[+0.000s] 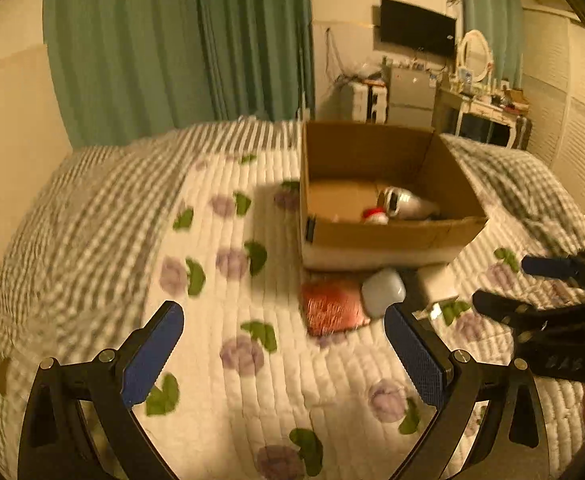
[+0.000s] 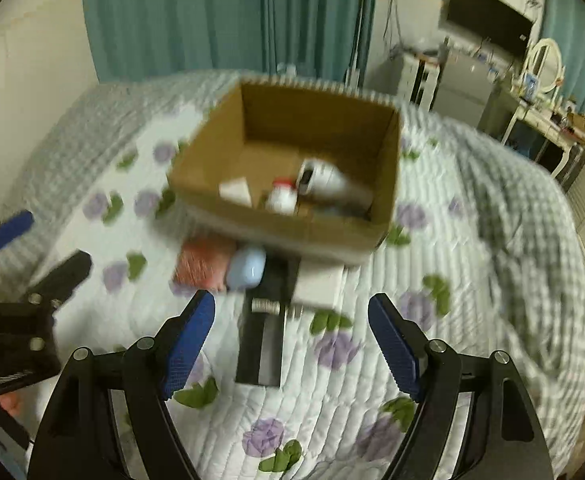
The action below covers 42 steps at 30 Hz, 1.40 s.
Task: Organize rigid objects
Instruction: 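Grasp the black cylindrical device with the right tool, then grasp the light blue earbud case with the left tool while the right holds the black device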
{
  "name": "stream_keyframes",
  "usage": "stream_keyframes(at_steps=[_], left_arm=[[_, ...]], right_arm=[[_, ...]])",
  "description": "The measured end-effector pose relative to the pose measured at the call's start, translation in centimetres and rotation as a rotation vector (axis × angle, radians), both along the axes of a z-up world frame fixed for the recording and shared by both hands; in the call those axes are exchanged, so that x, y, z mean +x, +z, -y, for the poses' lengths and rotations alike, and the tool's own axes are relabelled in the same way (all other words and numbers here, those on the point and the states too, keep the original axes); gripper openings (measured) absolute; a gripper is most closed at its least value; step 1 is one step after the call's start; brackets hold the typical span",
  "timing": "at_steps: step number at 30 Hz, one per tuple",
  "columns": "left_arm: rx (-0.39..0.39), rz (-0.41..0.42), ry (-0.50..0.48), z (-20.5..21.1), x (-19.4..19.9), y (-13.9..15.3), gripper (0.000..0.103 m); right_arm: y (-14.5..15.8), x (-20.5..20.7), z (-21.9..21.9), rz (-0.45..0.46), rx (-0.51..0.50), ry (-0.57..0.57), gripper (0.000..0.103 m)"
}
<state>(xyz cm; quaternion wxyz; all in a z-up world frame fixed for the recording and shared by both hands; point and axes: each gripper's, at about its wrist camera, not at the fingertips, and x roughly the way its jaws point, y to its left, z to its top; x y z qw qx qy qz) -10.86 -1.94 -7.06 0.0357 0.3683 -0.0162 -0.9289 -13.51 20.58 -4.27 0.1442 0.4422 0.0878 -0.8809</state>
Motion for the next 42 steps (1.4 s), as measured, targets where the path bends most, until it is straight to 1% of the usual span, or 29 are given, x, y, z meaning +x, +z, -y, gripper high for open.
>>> stream_keyframes(at_steps=[3,5,6,7,8,9,10,13,15,18,19,20,21,25,30,35,38,39,42], left_arm=[[0.018,0.041,0.029,0.5,-0.6,-2.0,0.102],[0.010,0.054,0.037,0.6,-0.8,-2.8,0.102],[0.003,0.061,0.042,0.6,-0.9,-3.2,0.102],[-0.001,0.066,0.045,0.6,-1.0,-3.5,0.102],[-0.004,0.072,0.045,0.6,-1.1,-3.9,0.102],[-0.005,0.081,0.046,0.5,-1.2,-4.2,0.102],[-0.006,0.087,0.045,0.5,-1.3,-4.6,0.102],[-0.008,0.109,0.041,0.2,-1.8,-5.5,0.102],[-0.011,0.124,0.041,0.0,-2.0,-6.1,0.102],[-0.016,0.136,0.039,-0.2,-2.1,-6.7,0.102],[-0.019,0.138,0.038,-0.2,-2.1,-6.7,0.102],[-0.022,0.142,0.039,-0.3,-2.0,-6.8,0.102],[-0.025,0.144,0.041,-0.3,-2.0,-6.8,0.102],[-0.030,0.141,0.038,-0.6,-1.8,-6.5,0.102],[-0.039,0.133,0.020,-1.4,-1.6,-6.1,0.102],[-0.040,0.133,-0.005,-2.7,-1.6,-5.9,0.102],[-0.052,0.130,-0.014,-3.4,-1.7,-5.9,0.102],[-0.050,0.130,-0.021,-3.5,-1.7,-5.9,0.102],[-0.059,0.130,-0.034,-4.0,-2.2,-5.9,0.102]], right_arm=[[-3.4,-1.1,0.8,0.080,0.009,0.018,0.079],[-5.5,-1.9,1.2,0.101,0.019,0.014,0.078],[-6.4,-2.4,1.4,0.109,0.026,0.013,0.074],[-7.6,-2.9,1.6,0.127,0.031,0.012,0.067],[-8.6,-3.4,1.6,0.150,0.030,0.010,0.064],[-9.3,-3.8,1.7,0.172,0.021,0.012,0.060],[-9.9,-4.1,1.6,0.189,0.013,0.013,0.059],[-11.3,-4.7,1.5,0.227,-0.033,0.004,0.059],[-11.9,-5.1,1.6,0.241,-0.039,0.002,0.059],[-13.2,-5.6,1.8,0.280,-0.054,0.003,0.057],[-13.5,-5.7,1.6,0.281,-0.066,-0.008,0.053],[-13.4,-5.7,1.4,0.278,-0.071,-0.012,0.051],[-13.2,-5.4,1.3,0.272,-0.086,-0.005,0.042],[-12.2,-3.7,1.0,0.227,-0.059,0.021,0.042],[-10.3,-1.2,-0.4,0.173,-0.090,0.026,0.041],[-7.6,0.9,-1.4,0.089,-0.103,0.026,0.041],[-7.2,1.2,-1.9,0.075,-0.101,0.019,0.041],[-7.3,0.6,-1.5,0.081,-0.111,0.014,0.041],[-6.9,0.4,-2.3,0.075,-0.138,-0.010,0.041]])
